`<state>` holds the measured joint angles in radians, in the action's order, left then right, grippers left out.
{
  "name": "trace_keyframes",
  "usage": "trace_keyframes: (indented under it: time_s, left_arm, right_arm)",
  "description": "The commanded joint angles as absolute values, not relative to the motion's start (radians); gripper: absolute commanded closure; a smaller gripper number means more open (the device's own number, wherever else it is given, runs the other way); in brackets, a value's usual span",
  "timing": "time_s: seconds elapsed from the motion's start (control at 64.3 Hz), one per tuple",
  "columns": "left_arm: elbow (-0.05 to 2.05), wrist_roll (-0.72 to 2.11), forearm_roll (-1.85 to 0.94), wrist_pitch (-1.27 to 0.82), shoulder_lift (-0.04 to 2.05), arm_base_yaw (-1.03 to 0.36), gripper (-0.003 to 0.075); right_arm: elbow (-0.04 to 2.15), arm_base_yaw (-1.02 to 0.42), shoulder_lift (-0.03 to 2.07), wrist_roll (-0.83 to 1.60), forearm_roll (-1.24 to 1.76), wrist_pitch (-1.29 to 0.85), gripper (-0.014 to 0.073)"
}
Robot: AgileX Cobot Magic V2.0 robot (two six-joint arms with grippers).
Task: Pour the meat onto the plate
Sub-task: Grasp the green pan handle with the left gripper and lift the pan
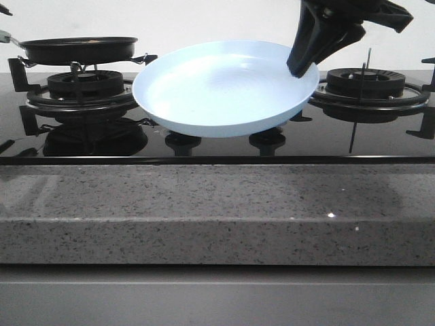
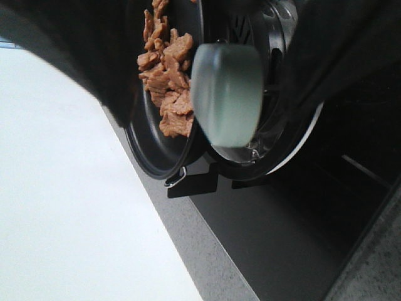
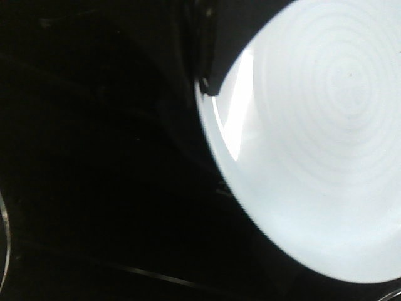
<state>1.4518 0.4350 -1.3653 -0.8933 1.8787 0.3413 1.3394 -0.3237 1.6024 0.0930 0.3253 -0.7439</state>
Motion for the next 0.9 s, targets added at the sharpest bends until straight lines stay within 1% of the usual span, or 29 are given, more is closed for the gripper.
trace_keyframes:
  time_s: [0.0,0.109,0.124,0.155,0.218,0.28,0.513,0.762,0.886]
  left_arm:
    - [1.489,0.44,-1.432,-0.909,1.832,0.337,0.0344]
    - [1.489,0.44,-1.43,-0.918,1.835,0.337,0.0528]
    - [1.489,0.44,-1.428,-0.918,1.835,0.337,0.0565]
    - [1.489,0.44,-1.428,-0.921,1.835,0.337,0.0609]
    - [1.489,0.44,-1.426,-0.926,1.835,0.337,0.0676]
    - [1.489,0.44,-1.426,-0.94,1.835,0.337,0.0711]
    - [1.489,0.47,-1.517,-1.064,1.806,0.344,0.0717]
    - [1.489,0.488,-1.551,-1.088,1.711,0.34,0.0717]
    - [1.489,0.488,-1.574,-1.135,1.663,0.34,0.0717]
  right_arm:
    - [1.365,-0.322,1.552,0.102,0.351,-0.703,0.0654]
    - [1.365,-0.322,1.552,0.102,0.351,-0.703,0.0654]
    - [1.365,-0.322,1.552,0.102,0.351,-0.703,0.0654]
    - [1.365,-0.322,1.552,0.102,0.351,-0.703,0.0654]
    - [1.365,-0.322,1.552,0.102,0.351,-0.703,0.0654]
    - [1.365,-0.322,1.552,0.102,0.351,-0.703,0.0654]
    - [1.365,-0.322,1.552,0.102,0.351,-0.703,0.0654]
    - [1.365,-0.322,1.552,0.102,0.351,-0.703,0.0654]
    - [1.365,-0.322,1.552,0.102,0.351,-0.703,0.0654]
